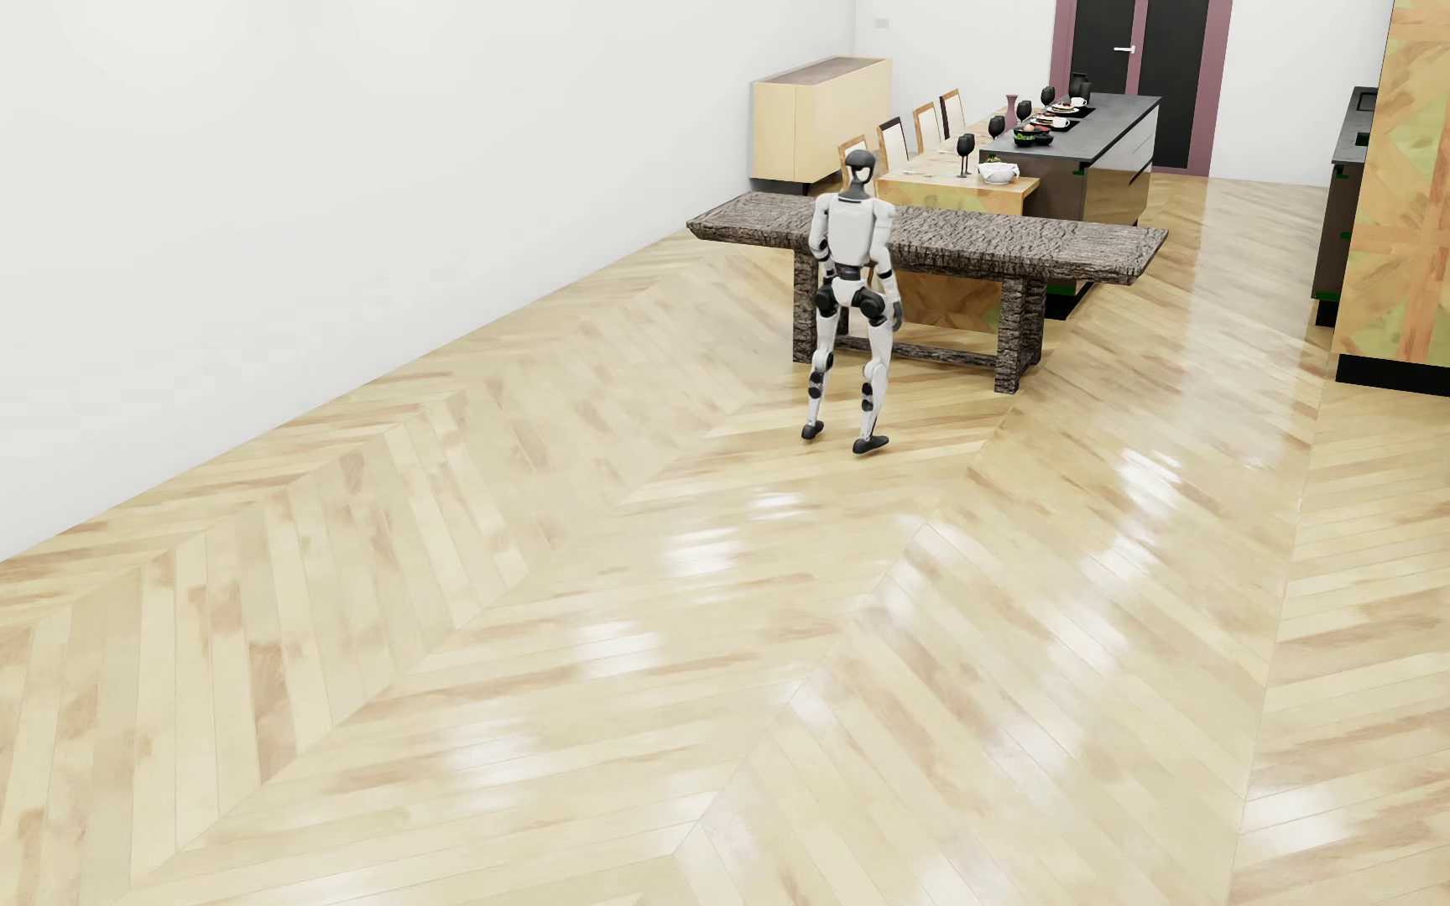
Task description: Move towards the table
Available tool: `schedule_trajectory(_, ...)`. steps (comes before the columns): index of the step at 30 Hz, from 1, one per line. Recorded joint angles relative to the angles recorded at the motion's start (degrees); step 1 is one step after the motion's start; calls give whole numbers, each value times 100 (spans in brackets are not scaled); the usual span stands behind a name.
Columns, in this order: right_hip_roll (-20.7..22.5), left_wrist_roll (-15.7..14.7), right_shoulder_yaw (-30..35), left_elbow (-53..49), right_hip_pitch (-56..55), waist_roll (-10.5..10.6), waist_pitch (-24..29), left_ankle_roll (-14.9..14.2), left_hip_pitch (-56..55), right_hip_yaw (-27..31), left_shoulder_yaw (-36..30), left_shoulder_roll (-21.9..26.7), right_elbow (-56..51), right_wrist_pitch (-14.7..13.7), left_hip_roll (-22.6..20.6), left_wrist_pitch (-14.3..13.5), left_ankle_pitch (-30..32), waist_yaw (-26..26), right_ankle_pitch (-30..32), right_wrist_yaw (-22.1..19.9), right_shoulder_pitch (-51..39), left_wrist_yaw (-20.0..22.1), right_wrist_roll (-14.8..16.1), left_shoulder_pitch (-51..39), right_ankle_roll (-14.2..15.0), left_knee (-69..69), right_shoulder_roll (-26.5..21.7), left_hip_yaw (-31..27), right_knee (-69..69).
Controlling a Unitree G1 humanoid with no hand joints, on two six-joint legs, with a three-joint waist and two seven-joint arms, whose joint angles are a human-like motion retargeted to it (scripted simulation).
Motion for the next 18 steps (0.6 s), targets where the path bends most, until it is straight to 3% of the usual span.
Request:
schedule_trajectory(5, -19, 42, 138, -299, -79, -59, 11, 54, 12, 153, -65, 26, -523, -450, -4, -130, -51, -41, 60, -356, -139, -72, 46, 36, 40, 43, -2, 164, 2)
schedule_trajectory(11, 35, -107, 541, 705, -168, -119, 43, 106, 73, 479, -274, -2, -1117, -770, 72, 258, -181, -29, 76, -302, -328, -247, 329, 349, 95, 123, -168, 511, -6)
schedule_trajectory(16, 48, -270, 480, 1301, -304, -148, 76, 78, -82, 637, -579, 99, -1041, -730, 125, 478, -600, -27, -233, -420, -220, -756, 448, 537, 165, 427, -210, 539, 124)
schedule_trajectory(18, -4, -418, 415, 1297, -624, -171, 133, 5, -173, 731, -491, 152, -899, -617, 154, 547, -878, -47, -500, -470, -95, -714, 387, 590, 97, 694, -244, 564, 770)
